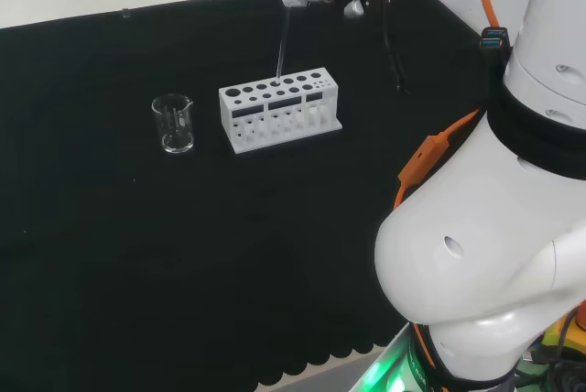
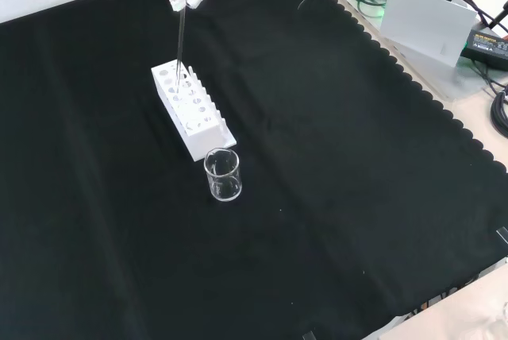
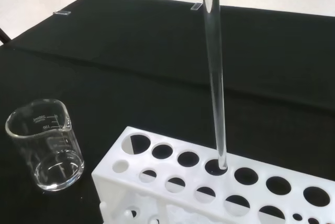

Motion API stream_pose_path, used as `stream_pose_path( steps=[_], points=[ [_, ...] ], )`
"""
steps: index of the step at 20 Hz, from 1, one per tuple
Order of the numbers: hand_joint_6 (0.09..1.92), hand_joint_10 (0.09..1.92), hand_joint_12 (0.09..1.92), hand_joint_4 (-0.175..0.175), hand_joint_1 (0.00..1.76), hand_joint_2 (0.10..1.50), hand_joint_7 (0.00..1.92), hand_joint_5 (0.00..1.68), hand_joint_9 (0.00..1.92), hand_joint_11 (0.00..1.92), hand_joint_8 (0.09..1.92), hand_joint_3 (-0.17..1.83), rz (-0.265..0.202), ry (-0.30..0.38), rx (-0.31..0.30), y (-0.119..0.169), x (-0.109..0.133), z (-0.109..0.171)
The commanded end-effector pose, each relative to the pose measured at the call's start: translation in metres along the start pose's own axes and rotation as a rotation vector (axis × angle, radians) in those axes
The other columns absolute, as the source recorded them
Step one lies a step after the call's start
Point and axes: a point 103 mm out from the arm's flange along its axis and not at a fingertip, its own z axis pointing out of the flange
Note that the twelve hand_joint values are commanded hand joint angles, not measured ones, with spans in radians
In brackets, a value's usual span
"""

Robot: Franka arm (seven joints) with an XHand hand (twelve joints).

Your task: Put the glass rod back on the white test tube rack.

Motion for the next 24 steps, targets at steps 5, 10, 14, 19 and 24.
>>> stream_pose_path(
  steps=[5, 10, 14, 19, 24],
  points=[
    [0.58, 0.46, 0.74, -0.175, 1.22, 1.08, 1.62, 1.26, 1.89, 1.72, 0.76, -0.17, 0.011, 0.011, 0.002, -0.004, -0.006, 0.007],
    [0.58, 0.46, 0.74, -0.175, 1.22, 1.08, 1.62, 1.26, 1.89, 1.72, 0.76, -0.17, 0.002, 0.013, 0.010, -0.001, -0.005, 0.012],
    [0.58, 0.46, 0.74, -0.175, 1.22, 1.08, 1.62, 1.26, 1.89, 1.72, 0.77, -0.17, -0.007, 0.018, 0.018, 0.002, -0.003, 0.017],
    [0.58, 0.46, 0.74, -0.175, 1.22, 1.08, 1.62, 1.26, 1.89, 1.72, 0.77, -0.17, -0.019, 0.024, 0.034, 0.009, -0.002, 0.027],
    [0.58, 0.46, 0.74, -0.175, 1.22, 1.08, 1.62, 1.26, 1.90, 1.72, 0.77, -0.17, -0.029, 0.029, 0.044, 0.018, -0.002, 0.035]
  ],
)
